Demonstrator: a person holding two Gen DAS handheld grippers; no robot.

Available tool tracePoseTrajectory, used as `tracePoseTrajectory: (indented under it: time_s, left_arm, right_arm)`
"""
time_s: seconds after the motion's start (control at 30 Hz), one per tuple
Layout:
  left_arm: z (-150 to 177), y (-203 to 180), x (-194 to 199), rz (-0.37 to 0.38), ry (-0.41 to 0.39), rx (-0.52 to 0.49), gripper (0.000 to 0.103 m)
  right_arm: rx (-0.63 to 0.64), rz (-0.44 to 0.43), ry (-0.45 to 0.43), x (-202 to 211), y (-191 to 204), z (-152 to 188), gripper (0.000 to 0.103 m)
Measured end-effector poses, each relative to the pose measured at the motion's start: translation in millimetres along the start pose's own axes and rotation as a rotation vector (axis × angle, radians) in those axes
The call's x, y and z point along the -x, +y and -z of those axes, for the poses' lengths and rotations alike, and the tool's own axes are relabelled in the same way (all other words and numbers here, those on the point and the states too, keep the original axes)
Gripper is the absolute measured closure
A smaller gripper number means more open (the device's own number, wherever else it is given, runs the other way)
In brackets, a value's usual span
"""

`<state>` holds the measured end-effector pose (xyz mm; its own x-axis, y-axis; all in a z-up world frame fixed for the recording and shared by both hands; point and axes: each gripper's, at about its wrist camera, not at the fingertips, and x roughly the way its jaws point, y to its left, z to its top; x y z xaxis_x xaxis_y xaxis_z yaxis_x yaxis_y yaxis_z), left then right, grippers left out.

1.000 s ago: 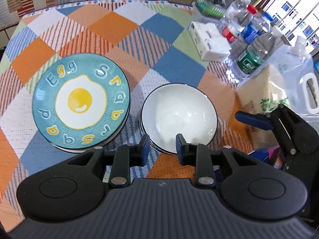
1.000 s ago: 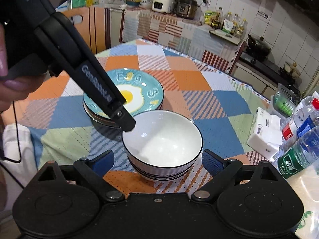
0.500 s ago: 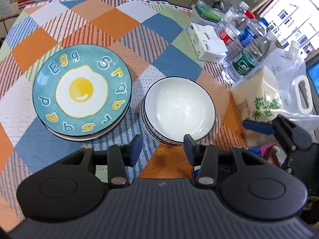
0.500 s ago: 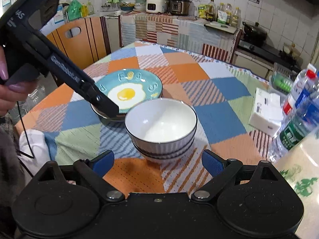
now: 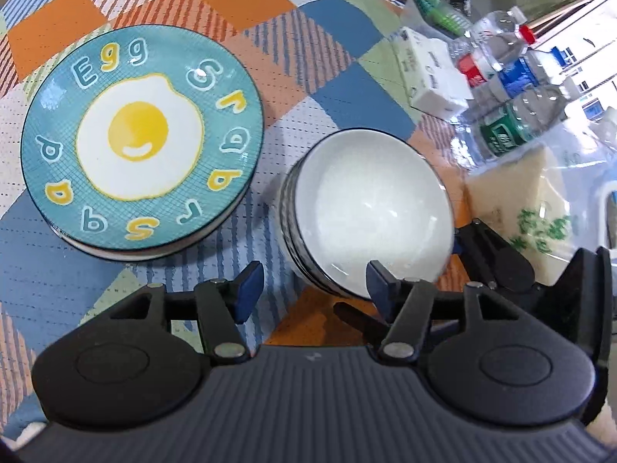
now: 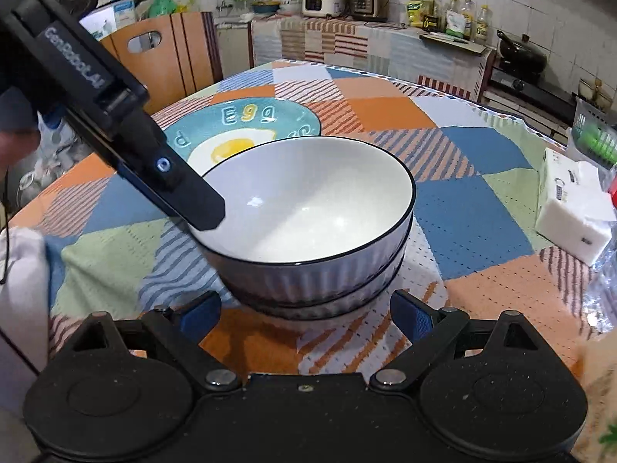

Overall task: Organize plates and bowls
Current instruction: 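Grip the rim of the stacked white bowls with the left gripper, then lift the bowl stack with the left gripper over the plate stack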

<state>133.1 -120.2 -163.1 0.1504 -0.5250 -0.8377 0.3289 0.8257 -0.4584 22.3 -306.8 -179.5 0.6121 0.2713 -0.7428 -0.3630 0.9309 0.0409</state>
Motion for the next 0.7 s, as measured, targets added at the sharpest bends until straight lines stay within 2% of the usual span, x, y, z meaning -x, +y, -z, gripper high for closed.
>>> tracePoseTrajectory:
  time_s: [0.1,0.2,0.3,0.4,0.47,0.5,0.57,0.7]
  left_arm:
    - [-1.7,-0.5,-12.7,-0.026,0.005,-0.009,0.046]
    - [-1.1,-1.7,-22.5,-0.017,0.015,-0.014,0.048]
    - [-0.1,0.2,-25.2,-0.032,-0.012,0.011,0.050]
    - [0.3,1.4,-25.7,-0.058,-0.022,0.013,0.055]
    - [0.7,1.8,-25.1,-0.053,-0.037,0.016,0.062]
    - [0.6,3.1,-24.4,-0.032,-0.044,0.033,0.071]
    - [0.1,4.8,-25.0,-0.028,-0.048,0.061,0.072]
    - [0.8,0.5,-25.7,-0.049,-0.048,0.039,0.073]
  right_arm:
    - [0.009,0.001,-0.013,-8.4,0.8,2.5,0.005]
    - [0.017,0.002,-0.018,-13.8,0.9,5.5,0.004]
    - [0.018,-0.002,-0.022,-18.7,-1.4,9.8,0.006]
    - [0.019,-0.002,-0.028,-22.7,-2.9,12.2,0.006]
    - [0.016,-0.006,-0.031,-25.4,-3.9,12.7,0.006]
    - [0.017,-0.004,-0.027,-27.2,-3.9,12.0,0.007]
    - [0.018,-0.005,-0.026,-30.2,-3.7,10.3,0.007]
    - [0.017,-0.008,-0.043,-32.5,-1.4,11.0,0.006]
